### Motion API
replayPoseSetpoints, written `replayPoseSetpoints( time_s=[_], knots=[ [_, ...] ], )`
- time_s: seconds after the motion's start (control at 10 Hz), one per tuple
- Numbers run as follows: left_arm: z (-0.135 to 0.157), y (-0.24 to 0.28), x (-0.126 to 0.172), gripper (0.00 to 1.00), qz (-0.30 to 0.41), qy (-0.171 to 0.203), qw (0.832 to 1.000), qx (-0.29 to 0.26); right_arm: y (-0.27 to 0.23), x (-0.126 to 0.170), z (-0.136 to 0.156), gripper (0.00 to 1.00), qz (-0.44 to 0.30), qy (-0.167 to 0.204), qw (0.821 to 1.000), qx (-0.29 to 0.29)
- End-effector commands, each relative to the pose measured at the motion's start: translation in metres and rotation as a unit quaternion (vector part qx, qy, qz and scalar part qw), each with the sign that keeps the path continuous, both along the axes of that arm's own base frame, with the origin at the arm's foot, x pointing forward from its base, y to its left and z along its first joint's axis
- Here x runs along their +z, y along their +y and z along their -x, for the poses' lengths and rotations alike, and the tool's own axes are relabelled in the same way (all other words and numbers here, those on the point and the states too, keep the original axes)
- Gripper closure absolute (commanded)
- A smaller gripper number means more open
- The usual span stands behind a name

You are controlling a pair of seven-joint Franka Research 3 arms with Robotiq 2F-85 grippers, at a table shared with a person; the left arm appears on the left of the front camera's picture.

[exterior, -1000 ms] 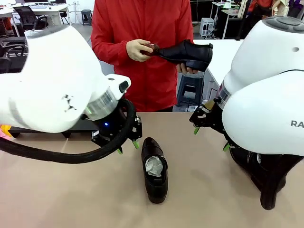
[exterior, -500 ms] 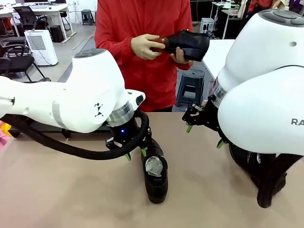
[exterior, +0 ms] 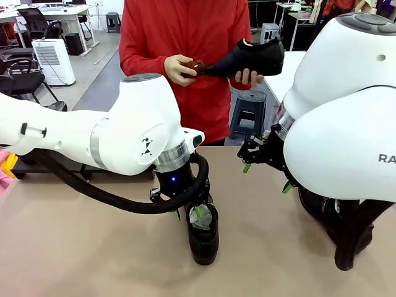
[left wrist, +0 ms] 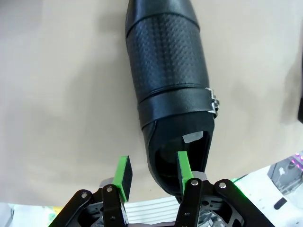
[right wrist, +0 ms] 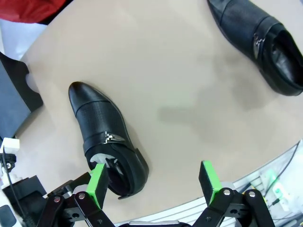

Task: Organize the shoes by placing them on the stand.
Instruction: Place the Shoe from the middle of the table onto the Shoes Stand.

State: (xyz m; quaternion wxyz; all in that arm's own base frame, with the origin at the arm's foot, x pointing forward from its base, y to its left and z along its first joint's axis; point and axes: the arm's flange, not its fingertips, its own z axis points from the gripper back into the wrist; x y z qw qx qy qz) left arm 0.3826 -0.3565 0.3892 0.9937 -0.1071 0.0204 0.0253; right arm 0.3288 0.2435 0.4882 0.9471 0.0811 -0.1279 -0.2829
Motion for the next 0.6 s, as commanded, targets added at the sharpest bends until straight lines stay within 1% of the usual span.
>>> replayPoseSetpoints(
  time_s=[0.0,0.2,0.3,0.4,0.5],
  knots=[
    [-0.005,-0.011,-0.011,0.48,-0.031,0.026,0.999,0.017,0.0,0.0,-0.004,0.0,-0.009,-0.003,1.0,0.009],
    [-0.003,-0.016,-0.028,0.48,-0.036,0.046,0.998,0.013,0.0,0.0,-0.004,0.0,-0.009,-0.003,1.0,0.009],
    [-0.001,-0.018,-0.035,0.48,-0.035,0.043,0.998,0.013,0.0,0.0,-0.004,0.0,-0.009,-0.003,1.0,0.009],
    [0.0,-0.018,-0.039,0.48,-0.036,0.032,0.999,0.001,0.0,0.0,-0.004,0.0,-0.009,-0.003,1.0,0.009],
    [0.001,-0.018,-0.037,0.62,-0.038,0.022,0.999,-0.009,0.0,0.0,-0.004,0.0,-0.009,-0.003,1.0,0.009]
  ],
)
